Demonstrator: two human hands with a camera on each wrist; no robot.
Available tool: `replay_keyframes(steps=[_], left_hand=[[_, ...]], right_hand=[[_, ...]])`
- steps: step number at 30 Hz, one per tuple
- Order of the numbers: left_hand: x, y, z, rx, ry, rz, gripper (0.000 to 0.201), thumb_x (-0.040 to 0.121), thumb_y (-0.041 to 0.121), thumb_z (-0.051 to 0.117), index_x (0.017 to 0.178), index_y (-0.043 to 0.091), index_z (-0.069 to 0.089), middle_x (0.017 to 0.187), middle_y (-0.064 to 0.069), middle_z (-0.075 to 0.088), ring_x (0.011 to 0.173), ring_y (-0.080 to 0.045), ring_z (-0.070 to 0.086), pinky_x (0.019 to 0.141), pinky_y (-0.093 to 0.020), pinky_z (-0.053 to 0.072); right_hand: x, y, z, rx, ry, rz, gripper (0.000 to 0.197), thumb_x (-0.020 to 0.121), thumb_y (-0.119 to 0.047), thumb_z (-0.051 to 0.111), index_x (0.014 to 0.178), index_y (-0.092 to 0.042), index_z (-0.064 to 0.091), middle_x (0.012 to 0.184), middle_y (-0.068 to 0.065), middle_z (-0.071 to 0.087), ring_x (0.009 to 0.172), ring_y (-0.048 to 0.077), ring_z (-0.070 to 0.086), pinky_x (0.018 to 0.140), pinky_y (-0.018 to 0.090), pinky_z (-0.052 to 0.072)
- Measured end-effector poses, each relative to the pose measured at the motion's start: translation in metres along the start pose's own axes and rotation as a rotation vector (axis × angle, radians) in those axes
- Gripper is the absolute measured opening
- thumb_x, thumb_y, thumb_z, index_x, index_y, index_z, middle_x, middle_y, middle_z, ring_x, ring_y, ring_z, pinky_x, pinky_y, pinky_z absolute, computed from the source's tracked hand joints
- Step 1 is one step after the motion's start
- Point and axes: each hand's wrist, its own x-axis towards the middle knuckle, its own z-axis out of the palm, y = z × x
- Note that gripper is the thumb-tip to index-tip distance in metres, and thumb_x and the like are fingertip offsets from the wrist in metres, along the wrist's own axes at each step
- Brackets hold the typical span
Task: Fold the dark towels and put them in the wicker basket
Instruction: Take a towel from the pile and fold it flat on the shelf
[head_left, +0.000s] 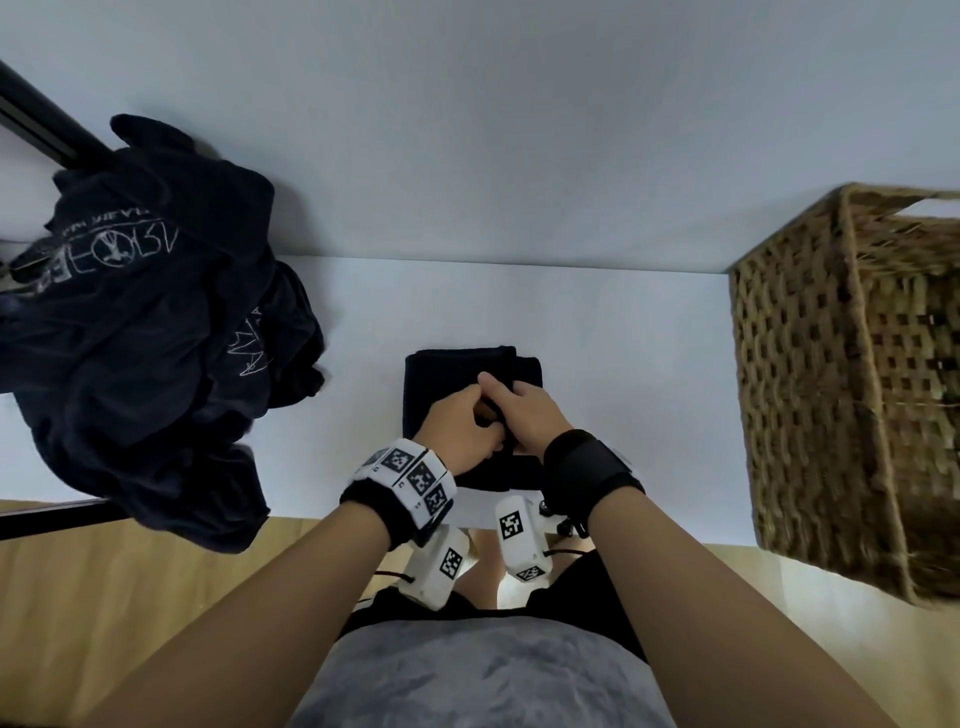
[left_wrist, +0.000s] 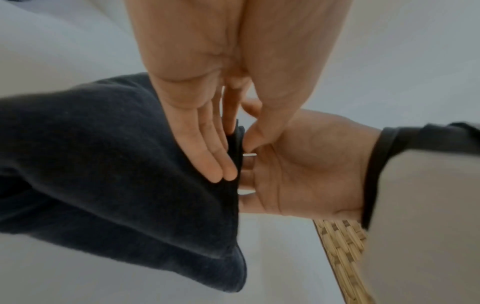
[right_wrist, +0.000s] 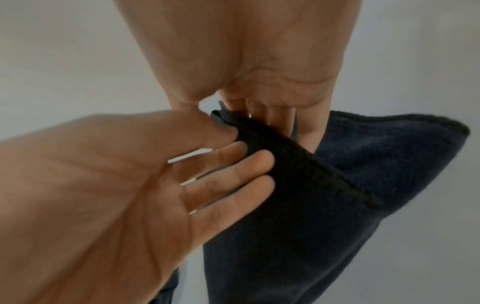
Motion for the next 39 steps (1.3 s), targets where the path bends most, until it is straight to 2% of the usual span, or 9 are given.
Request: replay_keyframes(steps=[4,9,14,18,23,26,29,32,39], left_hand=[[-0.003,-0.018,-0.014,-0.172,0.119,0.013,0.025,0.091,0.005,0.054,0.106,0.020,0.068,0.092,-0.001,0.071,0.068,-0.010,0.071,0.071,-0.027,0.060],[0.005,-0.052,-0.037,0.007,0.352,-0.082,0.013,0.088,0.021,0.062,0.102,0.022,0.062,0.081,0.007,0.060,0.078,-0.018,0.062,0.071,-0.027,0.047],[0.016,-0.070,-0.032,0.102,0.241,-0.227,0.050,0.085,0.048,0.068,0.119,0.018,0.050,0.103,-0.004,0.062,0.087,-0.025,0.065,0.077,-0.034,0.053],[0.022,-0.071,-0.022,0.098,0.219,-0.258,0.053,0.087,0.044,0.067,0.125,0.011,0.049,0.113,-0.008,0.063,0.101,-0.026,0.063,0.086,-0.037,0.054],[0.029,-0.060,-0.019,0.164,0.200,-0.249,0.045,0.091,0.028,0.059,0.130,0.010,0.046,0.120,-0.009,0.061,0.105,-0.024,0.058,0.075,-0.026,0.038],[0.034,-0.058,-0.020,0.130,0.180,-0.280,0.050,0.090,0.032,0.060,0.133,0.011,0.046,0.124,-0.008,0.059,0.109,-0.024,0.057,0.077,-0.026,0.039],[0.037,-0.058,-0.019,0.086,0.189,-0.285,0.057,0.086,0.041,0.067,0.132,0.013,0.048,0.124,-0.005,0.061,0.109,-0.023,0.059,0.079,-0.026,0.042],[0.041,-0.056,-0.016,0.114,0.177,-0.244,0.055,0.088,0.041,0.067,0.131,0.013,0.050,0.125,-0.007,0.062,0.113,-0.025,0.059,0.084,-0.025,0.042],[0.058,-0.020,0.013,0.049,0.218,-0.186,0.047,0.089,0.038,0.066,0.127,0.014,0.056,0.123,-0.005,0.065,0.109,-0.023,0.061,0.079,-0.022,0.038]], right_hand=[[0.003,0.008,-0.003,-0.085,0.104,-0.065,0.023,0.094,-0.028,0.056,0.088,-0.007,0.063,0.088,0.012,0.067,0.094,0.034,0.066,0.082,0.040,0.053],[0.000,0.004,-0.018,-0.019,0.108,-0.045,0.016,0.090,-0.028,0.055,0.078,-0.019,0.060,0.080,0.003,0.064,0.087,0.029,0.066,0.080,0.043,0.057],[0.004,0.013,-0.035,-0.135,0.168,0.011,0.012,0.090,-0.025,0.052,0.092,-0.019,0.061,0.085,-0.004,0.062,0.089,0.022,0.060,0.068,0.026,0.042],[0.006,0.025,-0.036,-0.297,0.227,0.048,0.046,0.087,-0.024,0.063,0.128,-0.011,0.047,0.114,0.008,0.058,0.100,0.024,0.057,0.079,0.026,0.041],[0.004,0.027,-0.029,-0.424,0.412,-0.188,0.031,0.082,-0.019,0.067,0.104,-0.018,0.045,0.105,0.004,0.047,0.083,0.020,0.051,0.071,0.026,0.038],[0.002,0.025,-0.022,-0.524,0.122,-0.241,0.051,0.084,-0.022,0.069,0.130,-0.025,0.048,0.099,0.005,0.058,0.091,0.023,0.058,0.078,0.027,0.044],[0.003,0.024,-0.022,-0.626,-0.018,-0.161,0.083,0.085,-0.019,0.068,0.153,-0.029,0.022,0.111,0.013,0.063,0.103,0.028,0.061,0.087,0.030,0.048],[0.003,0.022,-0.028,-0.558,0.103,-0.114,0.079,0.085,-0.013,0.062,0.151,-0.024,0.020,0.118,0.015,0.059,0.104,0.031,0.059,0.082,0.031,0.048],[-0.013,0.042,-0.083,-0.364,0.324,0.113,0.064,0.092,-0.019,0.056,0.149,-0.010,0.029,0.139,0.019,0.046,0.127,0.032,0.046,0.102,0.035,0.040]])
